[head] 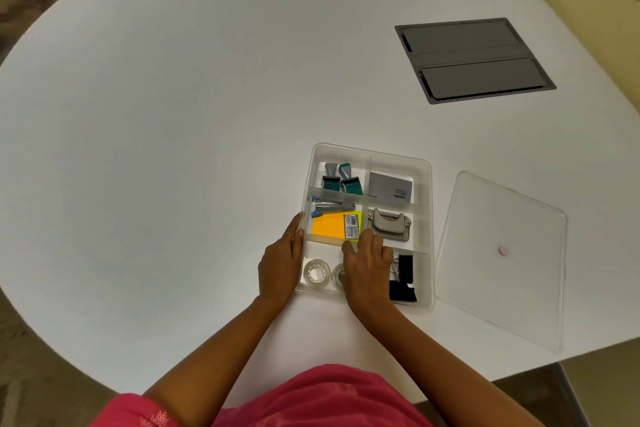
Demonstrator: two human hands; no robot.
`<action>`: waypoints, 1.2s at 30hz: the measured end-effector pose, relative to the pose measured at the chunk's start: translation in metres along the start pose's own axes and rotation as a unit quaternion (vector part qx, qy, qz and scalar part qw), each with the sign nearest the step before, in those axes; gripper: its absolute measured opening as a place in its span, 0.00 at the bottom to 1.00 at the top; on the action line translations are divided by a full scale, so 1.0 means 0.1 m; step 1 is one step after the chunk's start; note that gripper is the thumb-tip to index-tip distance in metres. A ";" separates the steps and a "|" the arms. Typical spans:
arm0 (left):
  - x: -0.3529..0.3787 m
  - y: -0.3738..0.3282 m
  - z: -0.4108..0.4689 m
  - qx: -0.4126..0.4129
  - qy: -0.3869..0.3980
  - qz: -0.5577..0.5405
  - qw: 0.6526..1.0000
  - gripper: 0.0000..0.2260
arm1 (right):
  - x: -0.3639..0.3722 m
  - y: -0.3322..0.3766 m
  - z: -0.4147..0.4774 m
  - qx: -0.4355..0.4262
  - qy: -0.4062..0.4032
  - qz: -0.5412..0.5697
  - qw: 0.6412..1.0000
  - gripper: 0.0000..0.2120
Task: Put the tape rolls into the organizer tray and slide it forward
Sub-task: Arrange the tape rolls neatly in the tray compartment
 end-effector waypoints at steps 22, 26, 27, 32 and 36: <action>0.03 -0.01 0.01 -0.013 0.003 -0.002 1.000 0.20 | -0.07 0.44 0.11 -0.145 0.050 0.030 0.988 0.19; 0.01 -0.03 0.00 -0.006 -0.002 0.002 1.000 0.20 | -0.10 0.46 0.14 -0.155 0.042 0.028 0.987 0.16; 0.00 -0.04 -0.01 -0.005 -0.005 0.002 1.000 0.19 | -0.11 0.46 0.14 -0.157 0.038 0.029 0.986 0.15; 0.00 -0.04 -0.01 -0.004 0.002 0.008 1.000 0.20 | -0.11 0.47 0.12 -0.168 0.029 0.033 0.985 0.15; -0.01 -0.05 -0.01 -0.006 0.004 0.009 1.000 0.20 | -0.10 0.47 0.13 -0.165 0.035 0.035 0.985 0.15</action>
Point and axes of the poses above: each hand's wrist, its own z-axis towards the middle knuckle, its own x-axis out of the palm, y = z × x, the point moved 2 cm from there along z, towards the middle knuckle, and after that the axes turned 6 degrees about -x, right-handed, at the moved point
